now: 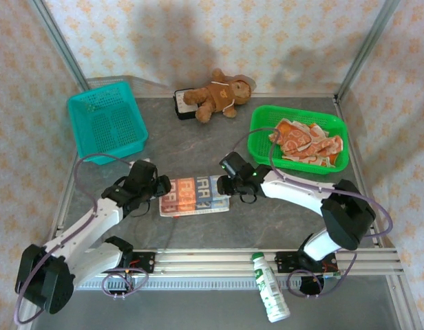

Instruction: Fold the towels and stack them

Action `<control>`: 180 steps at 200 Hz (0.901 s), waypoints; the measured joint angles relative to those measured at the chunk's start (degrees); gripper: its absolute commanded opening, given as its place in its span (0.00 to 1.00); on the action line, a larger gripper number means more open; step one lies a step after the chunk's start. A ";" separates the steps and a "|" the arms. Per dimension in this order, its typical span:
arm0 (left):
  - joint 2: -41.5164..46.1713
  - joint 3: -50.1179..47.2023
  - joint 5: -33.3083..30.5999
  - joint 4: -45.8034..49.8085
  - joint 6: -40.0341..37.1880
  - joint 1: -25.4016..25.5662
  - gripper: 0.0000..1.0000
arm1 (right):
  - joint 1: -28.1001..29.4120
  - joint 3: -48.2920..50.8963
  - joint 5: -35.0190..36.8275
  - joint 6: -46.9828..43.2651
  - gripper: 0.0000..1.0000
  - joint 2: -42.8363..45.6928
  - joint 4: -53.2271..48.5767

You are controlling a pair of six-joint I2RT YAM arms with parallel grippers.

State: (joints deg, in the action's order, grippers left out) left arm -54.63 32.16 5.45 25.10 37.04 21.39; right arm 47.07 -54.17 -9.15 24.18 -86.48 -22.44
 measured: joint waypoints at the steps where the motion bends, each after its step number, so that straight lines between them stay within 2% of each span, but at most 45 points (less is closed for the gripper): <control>1: 0.11 0.00 0.00 0.09 0.13 0.00 0.58 | 0.02 0.00 0.07 0.17 0.43 0.04 -0.02; 33: 0.46 0.33 -1.14 1.55 2.21 0.00 0.51 | -0.02 -0.76 1.55 2.64 0.39 -0.33 -0.22; 71: -6.82 2.43 -1.20 3.32 4.13 0.00 0.34 | -0.48 -3.96 1.84 4.85 0.35 -3.26 -0.85; 98: -8.63 2.45 0.33 4.66 5.20 0.00 0.33 | -1.44 -3.93 1.44 6.75 0.34 -4.42 -1.66; 113: -8.63 2.27 1.49 4.63 5.88 0.00 0.30 | -1.53 -3.85 1.14 7.50 0.33 -5.01 -1.97; 123: -8.63 1.97 2.01 4.59 6.43 0.00 0.25 | -1.53 -3.56 0.68 7.87 0.32 -5.33 -1.95; 148: -9.14 1.11 3.43 4.35 6.95 0.00 0.21 | -1.51 -2.80 -0.28 8.66 0.31 -6.23 -1.99; 180: -10.71 0.87 4.26 4.15 7.10 0.00 0.21 | -1.51 -2.60 -1.29 9.05 0.31 -7.43 -1.97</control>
State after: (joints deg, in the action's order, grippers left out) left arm -65.34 33.04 9.72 29.26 44.14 21.39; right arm 45.56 -56.77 -10.44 33.23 -93.91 -24.40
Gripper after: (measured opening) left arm 0.213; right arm 0.310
